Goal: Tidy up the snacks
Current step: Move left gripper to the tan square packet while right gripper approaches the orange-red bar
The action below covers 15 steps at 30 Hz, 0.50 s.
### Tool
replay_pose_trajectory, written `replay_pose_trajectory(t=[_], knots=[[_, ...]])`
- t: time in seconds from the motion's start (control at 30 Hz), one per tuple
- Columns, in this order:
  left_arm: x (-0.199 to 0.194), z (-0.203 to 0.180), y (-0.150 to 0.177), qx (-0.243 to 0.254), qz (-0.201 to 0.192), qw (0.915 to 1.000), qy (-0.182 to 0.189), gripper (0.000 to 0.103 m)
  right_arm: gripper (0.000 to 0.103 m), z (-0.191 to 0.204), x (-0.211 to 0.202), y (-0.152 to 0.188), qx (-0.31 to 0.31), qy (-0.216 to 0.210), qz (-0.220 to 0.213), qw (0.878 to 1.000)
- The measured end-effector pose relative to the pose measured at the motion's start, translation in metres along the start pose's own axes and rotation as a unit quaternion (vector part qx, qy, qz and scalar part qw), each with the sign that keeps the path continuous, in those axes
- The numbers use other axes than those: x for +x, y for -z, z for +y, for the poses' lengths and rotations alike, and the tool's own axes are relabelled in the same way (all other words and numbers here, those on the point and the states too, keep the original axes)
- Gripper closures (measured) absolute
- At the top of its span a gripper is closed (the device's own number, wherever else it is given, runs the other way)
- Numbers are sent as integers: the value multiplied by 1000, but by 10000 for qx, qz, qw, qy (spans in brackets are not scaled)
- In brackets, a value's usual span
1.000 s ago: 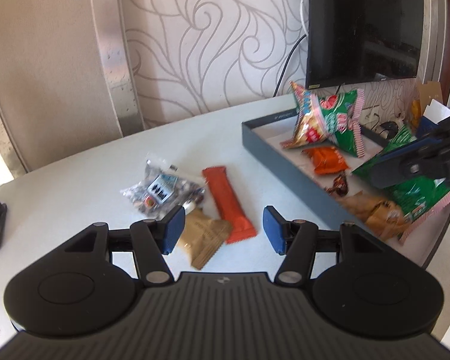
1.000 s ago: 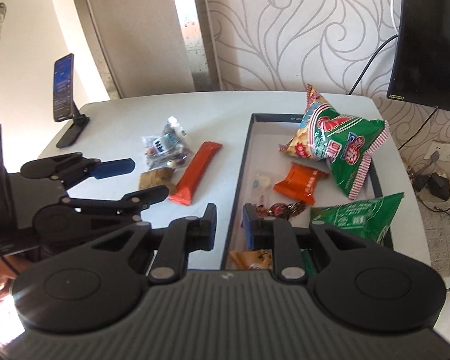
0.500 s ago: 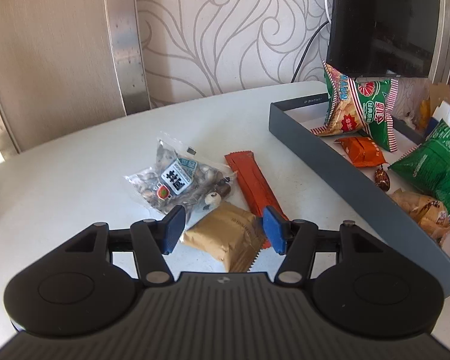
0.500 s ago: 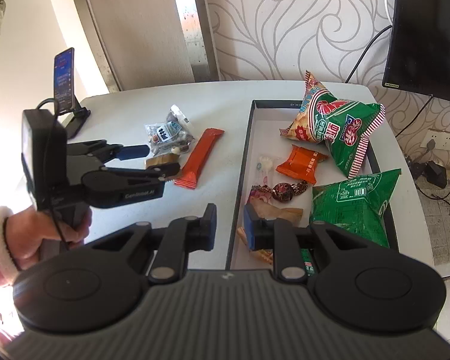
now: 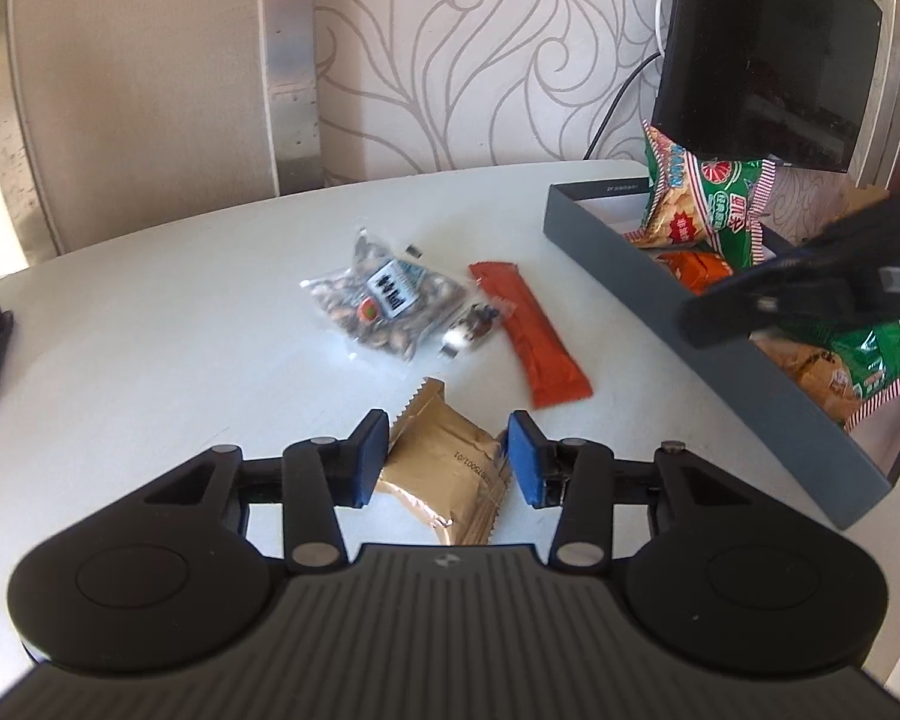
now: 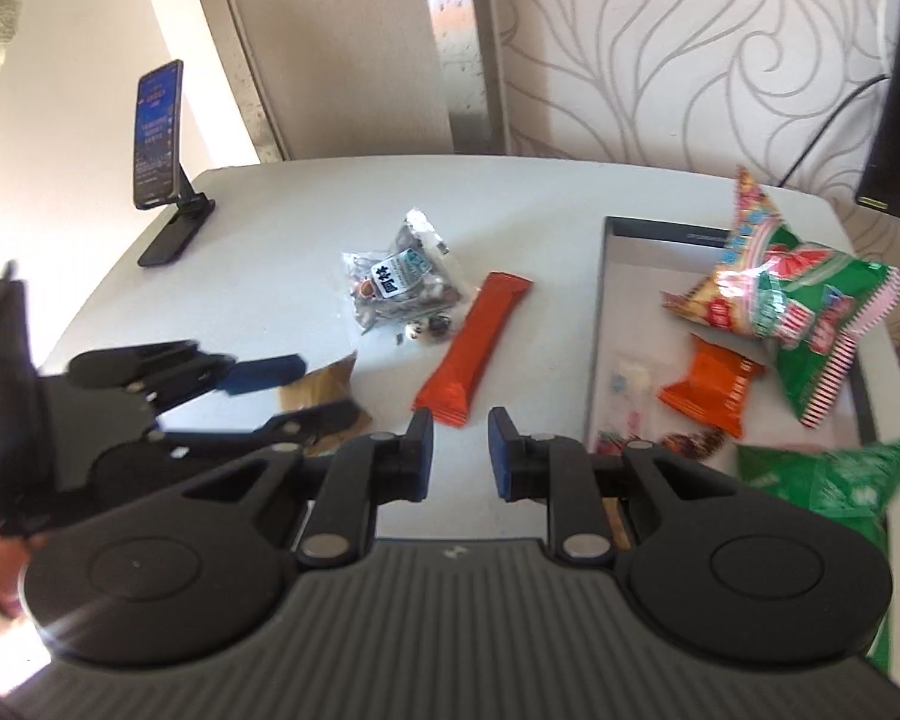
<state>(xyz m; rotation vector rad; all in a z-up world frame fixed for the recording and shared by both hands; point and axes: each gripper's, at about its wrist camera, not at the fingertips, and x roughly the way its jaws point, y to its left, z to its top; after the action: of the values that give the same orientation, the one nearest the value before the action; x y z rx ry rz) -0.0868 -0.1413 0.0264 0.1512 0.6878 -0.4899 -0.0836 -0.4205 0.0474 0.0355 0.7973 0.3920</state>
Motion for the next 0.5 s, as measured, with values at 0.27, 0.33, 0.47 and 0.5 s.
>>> replay_pose_trajectory(t=[0.27, 0.33, 0.47, 0.5], knots=[[-23, 22, 14, 51, 90, 9999, -107, 53, 78, 3, 62, -10, 228, 325, 288, 9988], [-27, 25, 16, 59, 101, 9999, -109, 53, 60, 2, 71, -11, 310, 413, 326, 9981], [-33, 31, 17, 109, 60, 9999, -65, 53, 49, 3, 84, -14, 434, 507, 278, 9974], [-34, 32, 17, 138, 53, 9999, -68, 52, 48, 5, 87, -14, 373, 563, 227, 9975]])
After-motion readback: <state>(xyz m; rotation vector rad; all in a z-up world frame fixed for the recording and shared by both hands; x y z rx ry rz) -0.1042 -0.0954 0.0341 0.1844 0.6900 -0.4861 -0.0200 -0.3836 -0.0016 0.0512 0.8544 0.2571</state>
